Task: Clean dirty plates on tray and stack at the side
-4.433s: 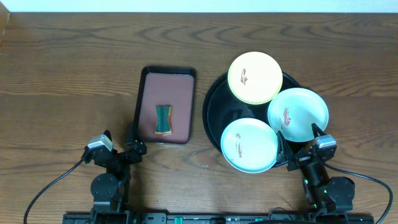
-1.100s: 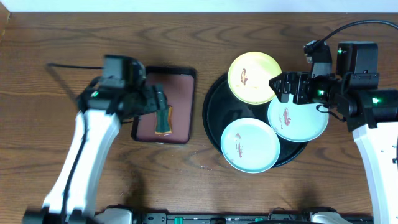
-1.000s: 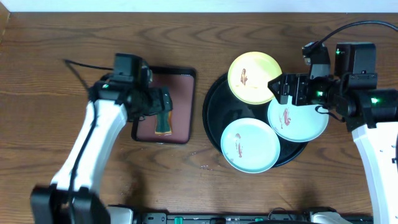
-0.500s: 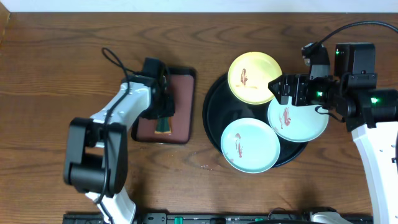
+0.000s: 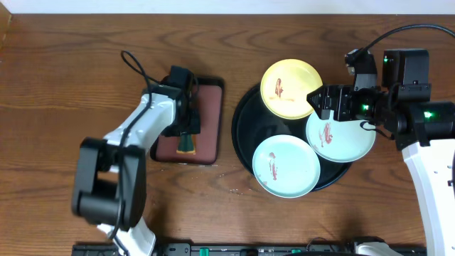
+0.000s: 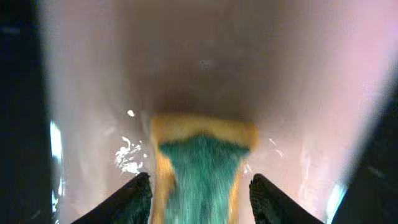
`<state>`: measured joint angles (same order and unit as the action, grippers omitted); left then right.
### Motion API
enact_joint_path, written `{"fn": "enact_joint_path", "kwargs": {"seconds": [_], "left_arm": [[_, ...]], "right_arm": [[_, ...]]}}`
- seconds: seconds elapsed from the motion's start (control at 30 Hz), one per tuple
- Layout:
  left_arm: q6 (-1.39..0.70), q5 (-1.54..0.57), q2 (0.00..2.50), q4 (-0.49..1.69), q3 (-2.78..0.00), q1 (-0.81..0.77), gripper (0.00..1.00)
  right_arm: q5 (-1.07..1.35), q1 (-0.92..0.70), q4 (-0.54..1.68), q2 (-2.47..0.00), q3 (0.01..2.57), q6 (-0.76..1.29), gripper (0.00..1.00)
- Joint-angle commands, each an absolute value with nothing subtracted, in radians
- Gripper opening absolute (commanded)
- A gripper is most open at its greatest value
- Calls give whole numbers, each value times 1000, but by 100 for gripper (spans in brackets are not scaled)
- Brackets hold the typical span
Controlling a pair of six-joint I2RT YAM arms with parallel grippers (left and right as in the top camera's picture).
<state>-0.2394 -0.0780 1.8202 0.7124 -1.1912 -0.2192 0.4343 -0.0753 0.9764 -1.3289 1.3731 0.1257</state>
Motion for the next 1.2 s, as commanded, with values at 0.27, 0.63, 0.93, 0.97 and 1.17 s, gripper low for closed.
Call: {"fn": "enact_joint_path", "kwargs": {"seconds": [0.27, 0.63, 0.93, 0.97, 1.17], "left_arm": [[-271, -72, 1771, 810, -1107, -222, 50], [-232, -171, 1793, 624, -1020, -222, 8], [-184, -141, 1784, 627, -1131, -219, 27], [-184, -141, 1784, 625, -1139, -219, 42], [-184, -85, 1790, 520, -1106, -220, 59]], "right_arm": [[445, -82, 976, -1336, 1389, 134, 87], [411, -82, 969, -1336, 1389, 134, 88], [411, -82, 965, -1336, 1389, 134, 88], [411, -82, 964, -1336, 1389, 134, 88], [411, -82, 962, -1336, 1389, 134, 88]]}}
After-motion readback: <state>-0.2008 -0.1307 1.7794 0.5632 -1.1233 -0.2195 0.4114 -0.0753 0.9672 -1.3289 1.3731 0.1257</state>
